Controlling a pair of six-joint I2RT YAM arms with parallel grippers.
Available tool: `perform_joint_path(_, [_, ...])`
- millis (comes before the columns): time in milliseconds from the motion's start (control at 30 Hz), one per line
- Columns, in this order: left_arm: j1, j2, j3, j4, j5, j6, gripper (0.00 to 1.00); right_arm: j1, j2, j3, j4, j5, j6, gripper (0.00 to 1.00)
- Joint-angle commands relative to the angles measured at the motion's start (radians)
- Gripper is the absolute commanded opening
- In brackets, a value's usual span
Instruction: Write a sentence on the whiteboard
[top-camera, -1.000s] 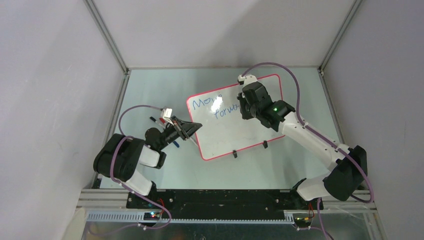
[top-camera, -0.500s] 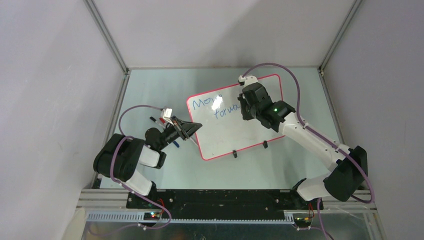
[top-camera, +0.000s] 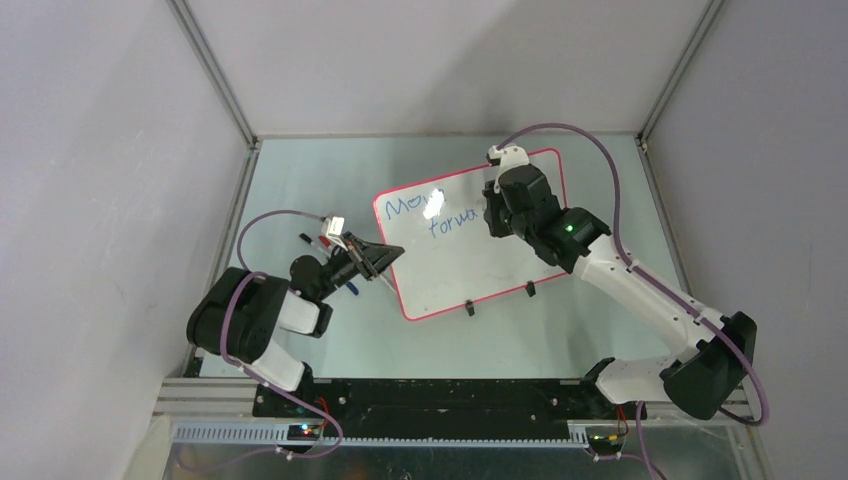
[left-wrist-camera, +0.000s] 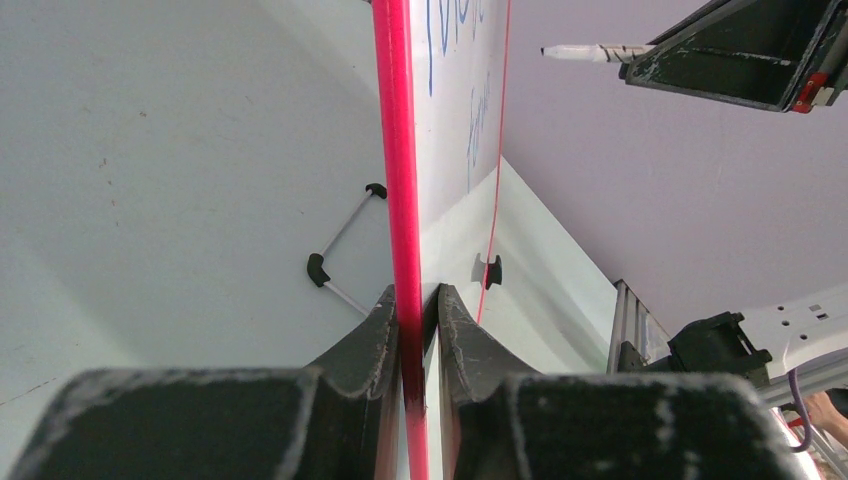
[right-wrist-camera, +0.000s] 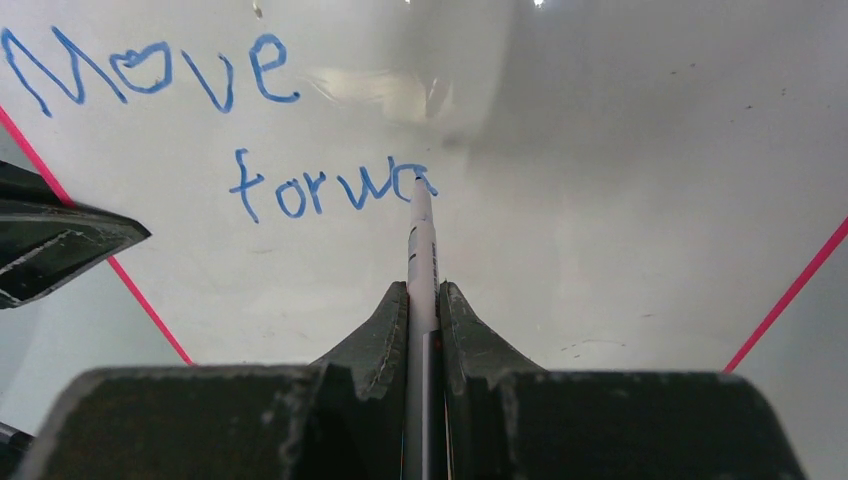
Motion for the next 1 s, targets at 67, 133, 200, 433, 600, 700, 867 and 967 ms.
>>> perform_joint_path(67, [0.012, 0.000, 0.020, 0.038, -0.030, 0.046, 0.00, 0.003, -0.023, 0.007, 0.054, 0.031, -0.007, 0.00])
perform_joint_path(133, [0.013, 0.001, 0.019, 0.038, -0.030, 0.046, 0.00, 0.000, -0.022, 0.007, 0.054, 0.041, -0.003, 0.00])
perform_joint_path(200, [0.012, -0.002, 0.017, 0.038, -0.031, 0.048, 0.00, -0.003, -0.023, -0.001, 0.063, 0.045, -0.001, 0.00])
perform_joint_path(433, [0.008, -0.005, 0.015, 0.038, -0.034, 0.053, 0.01, -0.013, -0.040, -0.033, 0.085, 0.046, 0.001, 0.00])
perform_joint_path(600, [0.008, 0.003, 0.023, 0.038, -0.032, 0.047, 0.05, -0.016, -0.043, -0.039, 0.089, 0.048, 0.002, 0.00])
perform_joint_path(700, [0.008, 0.001, 0.020, 0.038, -0.031, 0.049, 0.06, -0.016, -0.054, -0.048, 0.099, 0.049, -0.001, 0.00])
perform_joint_path(867, [0.008, 0.003, 0.020, 0.038, -0.031, 0.049, 0.08, -0.021, -0.067, -0.062, 0.110, 0.048, -0.002, 0.00])
perform_joint_path(967, [0.008, 0.002, 0.020, 0.038, -0.031, 0.049, 0.09, -0.021, -0.069, -0.062, 0.111, 0.047, -0.003, 0.00])
